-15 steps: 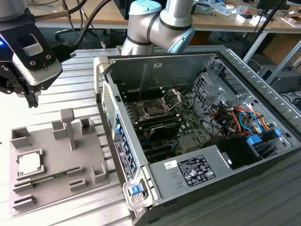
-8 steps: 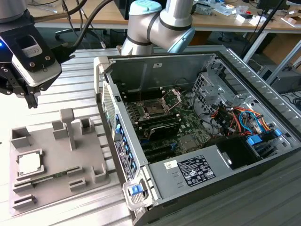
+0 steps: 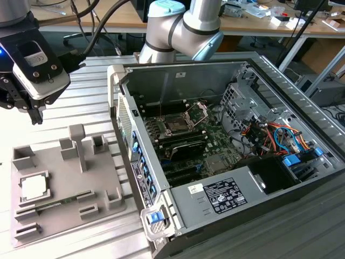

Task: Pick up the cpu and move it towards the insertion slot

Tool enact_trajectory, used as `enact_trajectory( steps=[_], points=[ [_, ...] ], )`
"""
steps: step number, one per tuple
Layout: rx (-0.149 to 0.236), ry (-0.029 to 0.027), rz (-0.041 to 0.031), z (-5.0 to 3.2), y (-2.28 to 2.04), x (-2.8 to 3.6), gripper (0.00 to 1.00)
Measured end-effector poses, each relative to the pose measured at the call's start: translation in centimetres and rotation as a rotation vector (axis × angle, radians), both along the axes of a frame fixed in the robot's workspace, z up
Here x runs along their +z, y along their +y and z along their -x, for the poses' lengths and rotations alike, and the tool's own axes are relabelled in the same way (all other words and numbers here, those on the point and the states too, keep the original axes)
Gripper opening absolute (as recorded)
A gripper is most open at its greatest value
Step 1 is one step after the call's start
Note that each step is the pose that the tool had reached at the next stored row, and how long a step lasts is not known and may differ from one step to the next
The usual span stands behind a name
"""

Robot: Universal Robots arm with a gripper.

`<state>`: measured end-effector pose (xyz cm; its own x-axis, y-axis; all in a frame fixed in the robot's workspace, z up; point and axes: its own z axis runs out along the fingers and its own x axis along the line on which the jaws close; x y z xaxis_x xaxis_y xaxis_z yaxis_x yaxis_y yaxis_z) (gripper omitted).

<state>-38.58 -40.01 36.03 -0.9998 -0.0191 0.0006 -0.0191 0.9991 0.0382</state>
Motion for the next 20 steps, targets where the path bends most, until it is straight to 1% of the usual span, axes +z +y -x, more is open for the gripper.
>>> enact_trajectory(
  steps=[20],
  points=[
    [0.000, 0.0000, 0.0000, 0.18, 0.00, -0.25, 0.11]
  ],
)
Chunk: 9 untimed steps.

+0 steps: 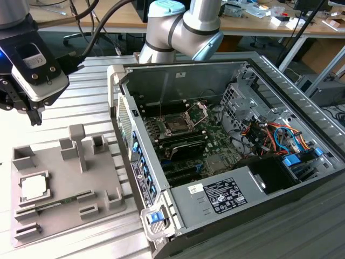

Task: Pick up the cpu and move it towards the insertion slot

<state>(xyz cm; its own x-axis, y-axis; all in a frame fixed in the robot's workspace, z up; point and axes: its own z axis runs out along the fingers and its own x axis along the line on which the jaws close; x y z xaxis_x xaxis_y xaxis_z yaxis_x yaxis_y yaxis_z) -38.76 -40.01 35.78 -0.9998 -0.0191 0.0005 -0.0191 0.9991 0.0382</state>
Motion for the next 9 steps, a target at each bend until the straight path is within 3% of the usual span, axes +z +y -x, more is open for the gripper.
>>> enact_trajectory(
  steps=[9],
  points=[
    [0.000, 0.0000, 0.0001, 0.01, 0.00, -0.20, 0.11]
  ],
)
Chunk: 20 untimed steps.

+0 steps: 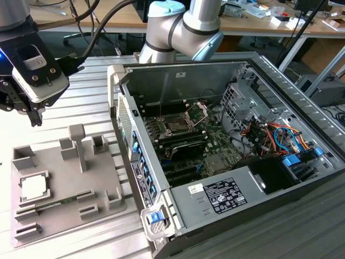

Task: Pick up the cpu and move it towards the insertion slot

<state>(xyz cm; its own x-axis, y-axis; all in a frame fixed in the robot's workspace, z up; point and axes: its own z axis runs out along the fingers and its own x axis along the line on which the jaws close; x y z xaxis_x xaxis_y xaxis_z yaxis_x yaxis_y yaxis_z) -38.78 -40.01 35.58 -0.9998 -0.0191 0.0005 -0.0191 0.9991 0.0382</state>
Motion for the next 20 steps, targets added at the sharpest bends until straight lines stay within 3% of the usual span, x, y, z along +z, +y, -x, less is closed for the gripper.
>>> enact_trajectory(
  steps=[20],
  points=[
    [0.000, 0.0000, 0.0000, 0.18, 0.00, -0.25, 0.11]
  ],
)
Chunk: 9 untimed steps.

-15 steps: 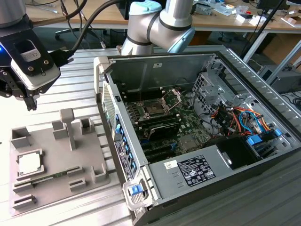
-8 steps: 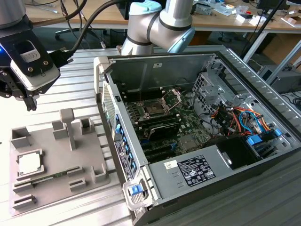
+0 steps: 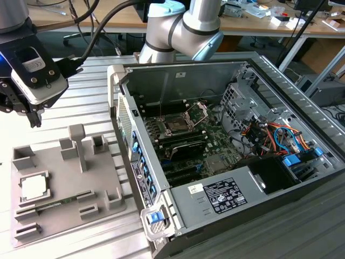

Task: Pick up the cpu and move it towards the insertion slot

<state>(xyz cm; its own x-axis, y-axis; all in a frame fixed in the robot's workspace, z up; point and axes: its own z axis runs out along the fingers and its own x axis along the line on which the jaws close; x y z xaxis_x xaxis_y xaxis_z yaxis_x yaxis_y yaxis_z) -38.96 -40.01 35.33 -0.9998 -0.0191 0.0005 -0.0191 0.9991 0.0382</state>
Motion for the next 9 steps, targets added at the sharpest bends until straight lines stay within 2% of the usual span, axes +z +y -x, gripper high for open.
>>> enact_trajectory(
  steps=[9],
  points=[
    [0.000, 0.0000, 0.0000, 0.15, 0.00, -0.11, 0.11]
  ],
)
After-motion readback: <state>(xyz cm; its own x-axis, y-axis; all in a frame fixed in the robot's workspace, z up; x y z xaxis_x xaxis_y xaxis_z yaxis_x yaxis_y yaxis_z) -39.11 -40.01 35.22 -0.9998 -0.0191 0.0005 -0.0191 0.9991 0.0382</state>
